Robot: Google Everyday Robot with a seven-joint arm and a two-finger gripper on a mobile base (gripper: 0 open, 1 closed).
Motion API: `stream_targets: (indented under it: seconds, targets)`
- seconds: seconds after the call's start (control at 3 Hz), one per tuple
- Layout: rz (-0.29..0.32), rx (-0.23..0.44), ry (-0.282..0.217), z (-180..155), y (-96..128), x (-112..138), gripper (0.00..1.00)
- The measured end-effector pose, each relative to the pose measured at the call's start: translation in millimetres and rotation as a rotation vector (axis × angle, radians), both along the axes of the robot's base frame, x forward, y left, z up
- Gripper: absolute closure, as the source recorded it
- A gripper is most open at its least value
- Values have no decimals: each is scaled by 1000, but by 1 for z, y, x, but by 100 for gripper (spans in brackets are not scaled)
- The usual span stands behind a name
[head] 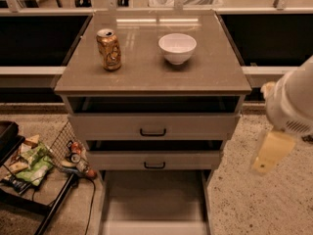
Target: Close bottom drawer
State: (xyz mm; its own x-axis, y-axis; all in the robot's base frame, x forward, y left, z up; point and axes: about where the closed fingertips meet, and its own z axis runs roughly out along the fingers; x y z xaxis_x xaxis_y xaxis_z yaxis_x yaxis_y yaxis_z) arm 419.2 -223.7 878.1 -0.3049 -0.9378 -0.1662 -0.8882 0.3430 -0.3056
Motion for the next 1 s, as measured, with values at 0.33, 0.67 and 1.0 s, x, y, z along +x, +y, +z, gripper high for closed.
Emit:
stream_targets:
  seconds: [0.33, 0.67, 1.0]
  targets:
    - [-50, -66, -36, -79, -7, -18, 0]
    - [-80, -125, -72, -137, -10, -30, 0]
    - [-90, -138, -107, -212, -7, -41, 0]
